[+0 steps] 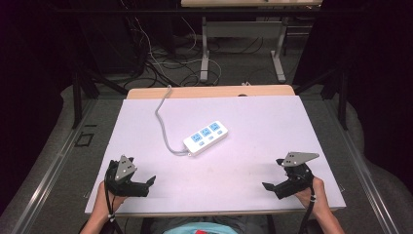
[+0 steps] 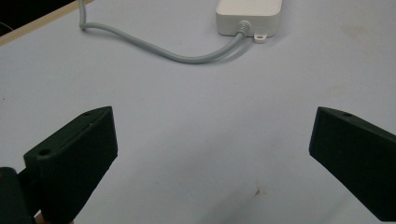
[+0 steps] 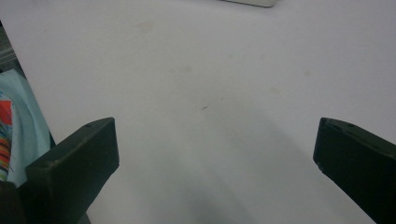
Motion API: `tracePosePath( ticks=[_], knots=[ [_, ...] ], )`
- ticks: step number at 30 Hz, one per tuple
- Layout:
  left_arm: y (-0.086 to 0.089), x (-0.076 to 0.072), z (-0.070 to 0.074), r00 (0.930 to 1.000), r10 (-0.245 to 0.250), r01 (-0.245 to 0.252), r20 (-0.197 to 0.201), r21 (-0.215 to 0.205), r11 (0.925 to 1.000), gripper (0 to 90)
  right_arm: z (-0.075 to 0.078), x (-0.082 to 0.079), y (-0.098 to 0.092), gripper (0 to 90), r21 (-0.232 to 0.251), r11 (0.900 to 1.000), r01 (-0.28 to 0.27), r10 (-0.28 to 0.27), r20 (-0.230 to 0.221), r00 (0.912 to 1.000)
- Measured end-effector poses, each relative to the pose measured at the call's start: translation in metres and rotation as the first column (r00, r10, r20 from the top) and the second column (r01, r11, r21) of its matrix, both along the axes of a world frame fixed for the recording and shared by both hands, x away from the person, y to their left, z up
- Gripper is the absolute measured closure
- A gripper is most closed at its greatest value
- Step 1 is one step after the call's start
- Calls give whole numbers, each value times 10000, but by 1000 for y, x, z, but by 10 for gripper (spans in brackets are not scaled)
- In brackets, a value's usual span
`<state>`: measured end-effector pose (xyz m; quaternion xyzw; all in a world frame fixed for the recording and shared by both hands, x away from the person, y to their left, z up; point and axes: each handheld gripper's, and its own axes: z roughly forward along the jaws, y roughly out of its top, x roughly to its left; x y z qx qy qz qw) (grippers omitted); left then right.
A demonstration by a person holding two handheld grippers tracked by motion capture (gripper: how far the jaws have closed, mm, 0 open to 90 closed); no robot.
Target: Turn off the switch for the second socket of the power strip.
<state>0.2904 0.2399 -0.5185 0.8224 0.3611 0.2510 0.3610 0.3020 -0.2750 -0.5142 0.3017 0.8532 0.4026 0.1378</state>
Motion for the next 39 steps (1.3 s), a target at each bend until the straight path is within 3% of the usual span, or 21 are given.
tracePosePath(
  ticks=[18,27,29,33,36,39],
  knots=[
    [0,-1,0,9998,-100,94,151,396,9992,11,-1,0,1,0,-104,9999,9,-12,-239,9997],
    [1,0,-1,10000,-19,19,-20,102,9999,7,-2,1,1,0,-152,9999,18,-24,-378,9993],
    [2,1,0,9999,-32,29,130,212,9998,6,-3,1,1,0,-142,9999,54,-60,-366,9993],
    [2,2,0,10000,-70,70,-67,-23,10000,4,-3,2,0,0,-104,9999,133,-135,-242,9996],
    [2,3,1,9999,-116,116,-120,-33,9999,6,-3,3,-1,0,-89,10000,13,-14,-200,9998],
    [2,5,2,9998,-133,133,-125,-35,9999,7,-3,2,0,0,42,9997,243,-243,-185,9995]
  ],
)
